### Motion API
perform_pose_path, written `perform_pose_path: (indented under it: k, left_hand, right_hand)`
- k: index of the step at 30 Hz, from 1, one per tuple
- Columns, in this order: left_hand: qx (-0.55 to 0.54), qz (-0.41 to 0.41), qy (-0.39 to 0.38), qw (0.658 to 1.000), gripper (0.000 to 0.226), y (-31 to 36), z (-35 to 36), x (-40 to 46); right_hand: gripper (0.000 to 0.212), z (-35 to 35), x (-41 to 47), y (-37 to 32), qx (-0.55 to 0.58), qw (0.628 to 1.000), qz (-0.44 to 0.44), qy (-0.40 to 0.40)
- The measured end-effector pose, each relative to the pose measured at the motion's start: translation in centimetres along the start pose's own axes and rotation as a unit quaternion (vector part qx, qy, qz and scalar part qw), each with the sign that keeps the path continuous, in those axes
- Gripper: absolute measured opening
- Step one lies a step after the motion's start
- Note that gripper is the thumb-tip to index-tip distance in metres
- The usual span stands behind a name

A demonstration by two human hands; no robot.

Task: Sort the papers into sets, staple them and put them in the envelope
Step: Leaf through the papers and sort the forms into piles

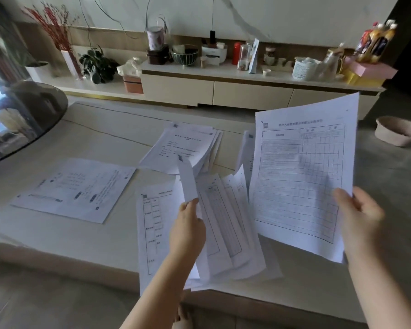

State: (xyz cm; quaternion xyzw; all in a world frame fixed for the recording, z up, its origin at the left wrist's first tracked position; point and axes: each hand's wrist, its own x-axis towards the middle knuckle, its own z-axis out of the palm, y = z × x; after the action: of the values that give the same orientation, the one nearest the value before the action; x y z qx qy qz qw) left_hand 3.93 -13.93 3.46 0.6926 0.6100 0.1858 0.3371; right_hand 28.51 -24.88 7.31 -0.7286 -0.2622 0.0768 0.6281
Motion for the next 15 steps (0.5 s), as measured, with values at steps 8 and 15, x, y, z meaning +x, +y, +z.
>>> perform_pose_path:
  k: [8,15]
  left_hand:
    - [0.021,-0.009,0.081,0.996,0.078,-2.3,-6.1,-0.5]
    - [-0.001,-0.014,0.185,0.983,0.075,-2.4,-8.3,-2.0]
  right_hand:
    - [0.034,1.6,-1.4,-2.8,0.024,0.999,-0.031,-0.016]
    - [0.015,6.0,-4.1,-2.0,-0.016,0.989,-0.018,-0.144]
